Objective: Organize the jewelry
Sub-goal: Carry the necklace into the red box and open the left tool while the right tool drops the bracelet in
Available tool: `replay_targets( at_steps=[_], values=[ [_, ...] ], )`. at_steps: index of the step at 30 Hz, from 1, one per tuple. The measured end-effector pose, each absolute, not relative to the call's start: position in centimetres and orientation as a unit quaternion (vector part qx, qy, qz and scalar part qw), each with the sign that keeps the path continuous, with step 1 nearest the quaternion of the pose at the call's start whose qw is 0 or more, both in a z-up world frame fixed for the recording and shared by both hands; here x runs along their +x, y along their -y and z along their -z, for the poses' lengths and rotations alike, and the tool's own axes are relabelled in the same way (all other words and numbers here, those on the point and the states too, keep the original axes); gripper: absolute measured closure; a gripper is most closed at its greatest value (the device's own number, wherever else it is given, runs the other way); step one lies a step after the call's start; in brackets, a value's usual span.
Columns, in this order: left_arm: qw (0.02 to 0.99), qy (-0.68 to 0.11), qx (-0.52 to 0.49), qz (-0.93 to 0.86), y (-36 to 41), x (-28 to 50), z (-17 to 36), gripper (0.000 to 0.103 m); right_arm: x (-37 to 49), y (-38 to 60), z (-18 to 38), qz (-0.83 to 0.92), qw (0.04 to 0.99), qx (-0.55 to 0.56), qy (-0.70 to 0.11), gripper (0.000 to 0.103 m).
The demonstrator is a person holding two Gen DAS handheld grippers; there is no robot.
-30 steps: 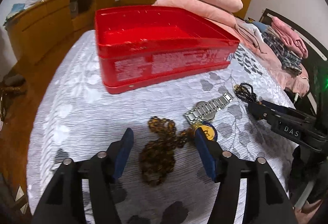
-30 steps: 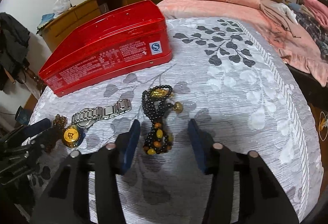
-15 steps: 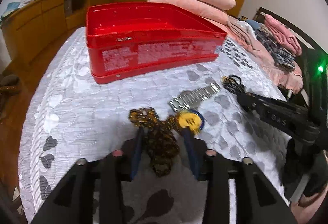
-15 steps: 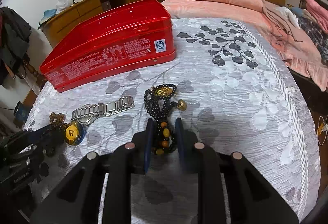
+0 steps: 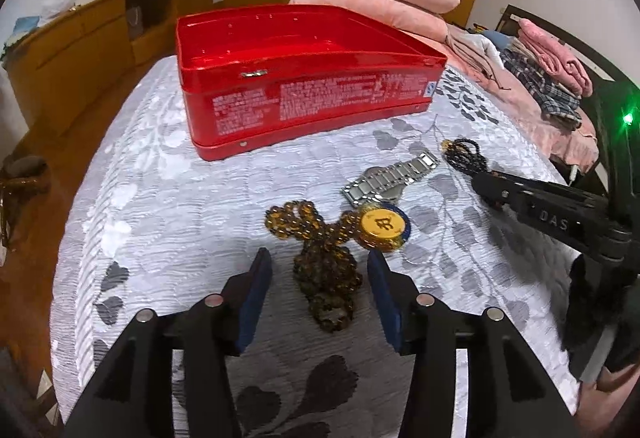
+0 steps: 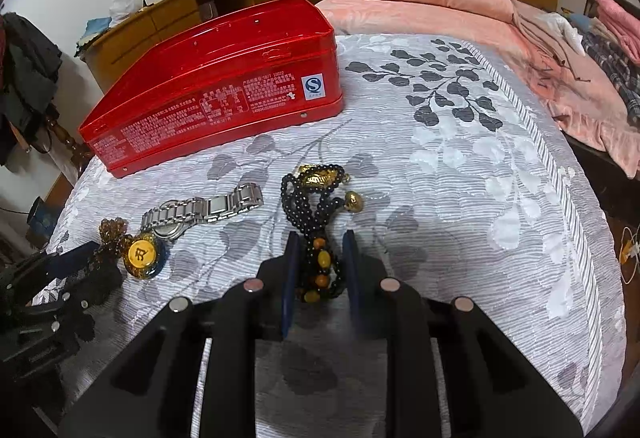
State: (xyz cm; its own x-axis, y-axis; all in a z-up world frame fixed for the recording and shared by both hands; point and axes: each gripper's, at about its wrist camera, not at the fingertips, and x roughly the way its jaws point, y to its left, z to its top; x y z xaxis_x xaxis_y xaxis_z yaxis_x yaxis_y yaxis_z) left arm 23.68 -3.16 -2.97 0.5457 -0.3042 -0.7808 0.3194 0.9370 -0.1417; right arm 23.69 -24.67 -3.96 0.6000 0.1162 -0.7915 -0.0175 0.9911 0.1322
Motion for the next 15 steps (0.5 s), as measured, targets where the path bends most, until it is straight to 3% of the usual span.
replay_targets(
  at_steps=[6, 15],
  values=[
    [0.881, -0.442, 0.023, 0.168, 3.4, 23.5, 3.0, 0.066, 23.7, 24.7, 4.0, -0.037, 0.893, 0.054, -0.446, 0.081],
    [0.885, -0.439, 0.044, 0.151, 4.7, 25.1, 3.0, 0.070, 23.8, 24.6, 4.1, -0.036, 0.893, 0.055, -0.446, 0.081]
  ],
)
